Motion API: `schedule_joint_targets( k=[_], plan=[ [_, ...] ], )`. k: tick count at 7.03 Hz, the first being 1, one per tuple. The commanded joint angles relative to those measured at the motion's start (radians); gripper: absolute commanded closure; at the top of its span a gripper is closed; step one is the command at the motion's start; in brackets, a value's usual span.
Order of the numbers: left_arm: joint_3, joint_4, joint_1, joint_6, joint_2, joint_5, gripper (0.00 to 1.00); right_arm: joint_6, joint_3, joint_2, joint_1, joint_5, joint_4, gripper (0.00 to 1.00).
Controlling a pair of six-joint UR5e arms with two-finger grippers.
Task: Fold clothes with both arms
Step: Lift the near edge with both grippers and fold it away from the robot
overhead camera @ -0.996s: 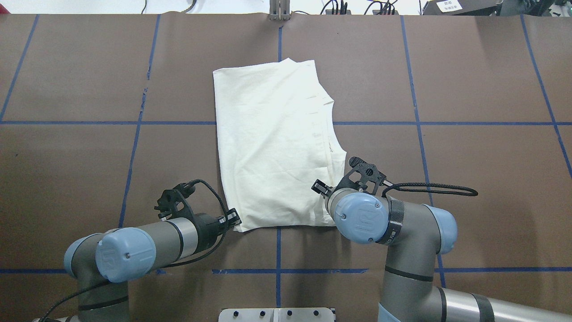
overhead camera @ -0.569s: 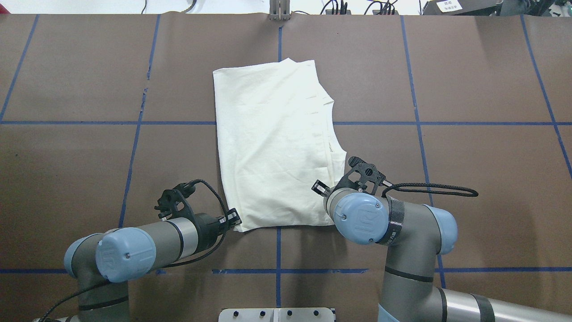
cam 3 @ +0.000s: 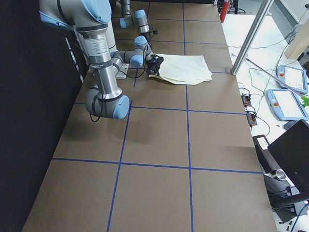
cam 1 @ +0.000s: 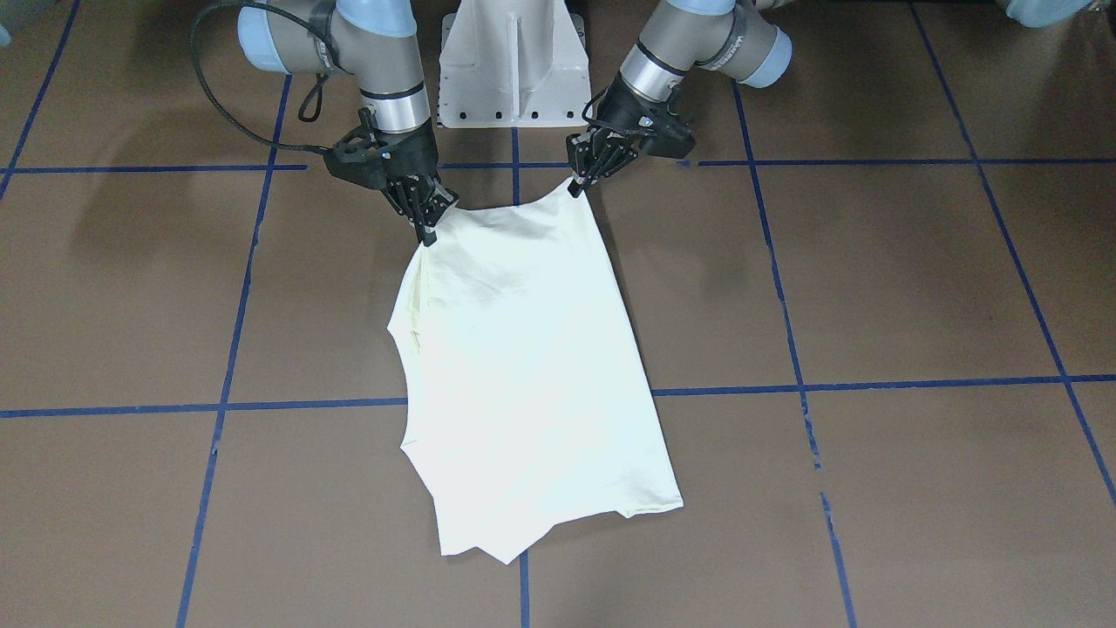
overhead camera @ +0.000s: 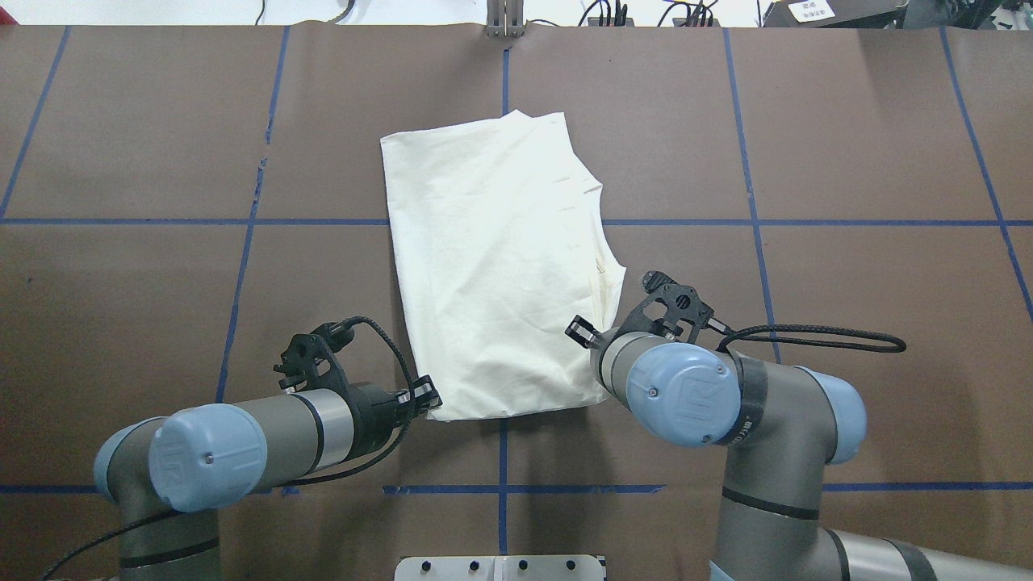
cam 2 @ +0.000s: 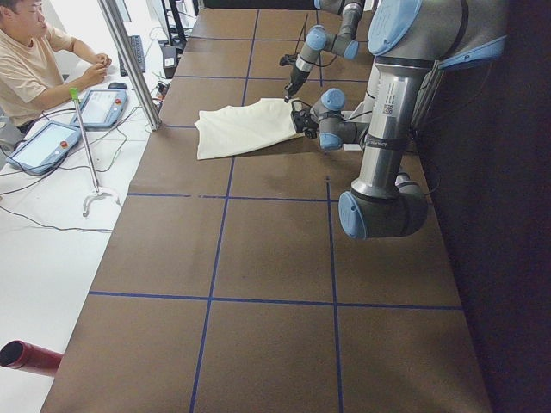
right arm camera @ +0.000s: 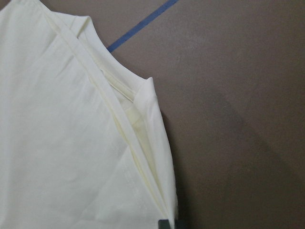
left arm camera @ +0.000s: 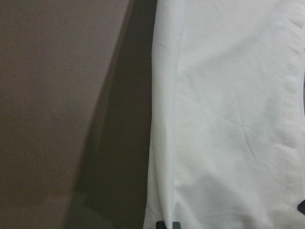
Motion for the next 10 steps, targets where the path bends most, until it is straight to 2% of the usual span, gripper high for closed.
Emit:
schedule_joint_targets(
  k=[1,2,3,4,5,8,9,10],
  plan=[
    [-0.284,0.320,-0.001,0.014,-0.003,-0.070,1.00,0.032,0.219,-0.031,-0.031,0.007,-0.179,1.00],
    [-0.430,0.500,-0.001,0.014,-0.031,-0.097,1.00,0.069,0.326,-0.033,-0.065,0.008,-0.274,1.00],
    [-0.469,0.641,0.002,0.014,-0.102,-0.097,1.00,0.071,0.340,-0.032,-0.083,0.005,-0.306,1.00],
    [-0.420,0.662,-0.003,0.033,-0.129,-0.094,1.00,0.068,0.300,-0.015,-0.089,0.007,-0.303,1.00],
    [-0.383,0.662,-0.057,0.115,-0.140,-0.095,1.00,0.054,0.236,0.020,-0.058,0.003,-0.300,1.00],
    [-0.207,0.652,-0.275,0.331,-0.200,-0.149,1.00,-0.002,0.069,0.155,0.067,0.007,-0.298,1.00],
    [-0.127,0.580,-0.308,0.352,-0.204,-0.151,1.00,-0.009,-0.012,0.191,0.096,0.007,-0.262,1.00],
    [-0.034,0.505,-0.329,0.355,-0.206,-0.151,1.00,-0.013,-0.128,0.209,0.119,0.005,-0.146,1.00]
  ],
)
